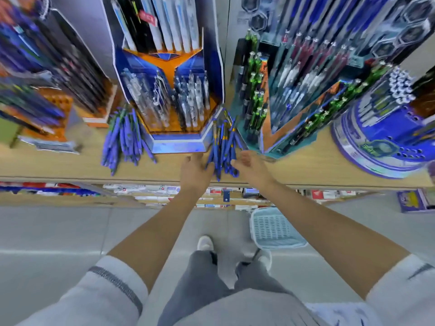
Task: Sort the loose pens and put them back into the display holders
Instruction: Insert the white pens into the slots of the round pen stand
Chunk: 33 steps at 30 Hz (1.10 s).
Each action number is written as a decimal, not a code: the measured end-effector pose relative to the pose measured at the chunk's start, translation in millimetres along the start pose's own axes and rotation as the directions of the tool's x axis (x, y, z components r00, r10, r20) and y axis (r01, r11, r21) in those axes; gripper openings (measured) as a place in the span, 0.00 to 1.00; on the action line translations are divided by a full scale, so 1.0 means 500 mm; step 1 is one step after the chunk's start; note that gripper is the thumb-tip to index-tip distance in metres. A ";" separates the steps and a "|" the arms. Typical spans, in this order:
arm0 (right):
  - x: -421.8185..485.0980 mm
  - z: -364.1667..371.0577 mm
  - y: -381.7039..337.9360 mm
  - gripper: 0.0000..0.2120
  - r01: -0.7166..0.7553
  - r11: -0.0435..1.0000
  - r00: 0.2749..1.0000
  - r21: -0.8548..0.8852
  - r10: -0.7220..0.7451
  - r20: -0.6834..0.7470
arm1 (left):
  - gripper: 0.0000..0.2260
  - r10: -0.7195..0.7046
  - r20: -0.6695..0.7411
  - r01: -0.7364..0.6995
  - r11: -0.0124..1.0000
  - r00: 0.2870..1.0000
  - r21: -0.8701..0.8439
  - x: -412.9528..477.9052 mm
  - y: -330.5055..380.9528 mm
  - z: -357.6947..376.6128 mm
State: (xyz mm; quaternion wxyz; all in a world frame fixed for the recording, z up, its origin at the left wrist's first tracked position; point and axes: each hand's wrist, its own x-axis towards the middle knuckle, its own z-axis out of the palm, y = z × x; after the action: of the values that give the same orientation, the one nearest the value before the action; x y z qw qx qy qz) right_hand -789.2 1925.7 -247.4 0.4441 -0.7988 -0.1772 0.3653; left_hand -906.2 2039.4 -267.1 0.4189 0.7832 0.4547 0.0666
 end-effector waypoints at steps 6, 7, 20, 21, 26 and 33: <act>0.039 0.040 -0.006 0.11 -0.125 0.992 0.988 0.019 0.126 -0.095 | 0.14 -0.029 0.170 0.041 0.997 0.985 -0.067 0.051 0.011 0.011; 0.045 0.043 -0.005 0.13 -0.141 0.990 0.984 0.031 0.144 -0.108 | 0.14 -0.033 0.178 0.044 0.998 0.984 -0.055 0.054 0.014 0.012; 0.071 0.051 -0.018 0.11 -0.224 0.975 0.965 0.010 0.223 -0.137 | 0.10 -0.072 0.252 0.066 0.997 0.965 0.033 0.075 0.025 -0.012; 0.072 0.054 -0.019 0.12 -0.225 0.974 0.966 0.012 0.225 -0.130 | 0.11 -0.078 0.261 0.075 0.997 0.962 0.023 0.078 0.026 -0.013; 0.073 0.052 -0.024 0.10 -0.264 0.964 0.961 0.026 0.265 -0.076 | 0.10 -0.071 0.272 0.077 0.997 0.960 -0.012 0.080 0.023 -0.011; 0.060 0.047 -0.020 0.09 -0.258 0.947 0.964 0.193 0.266 -0.020 | 0.10 -0.119 0.290 0.152 0.984 0.949 -0.092 0.085 0.022 -0.009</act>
State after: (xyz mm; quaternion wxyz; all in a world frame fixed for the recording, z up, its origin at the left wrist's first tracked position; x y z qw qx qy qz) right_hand -786.1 1963.2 -259.6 0.4694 -0.7775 -0.0239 0.4178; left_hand -876.5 2072.0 -268.1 0.5269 0.7265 0.4382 -0.0498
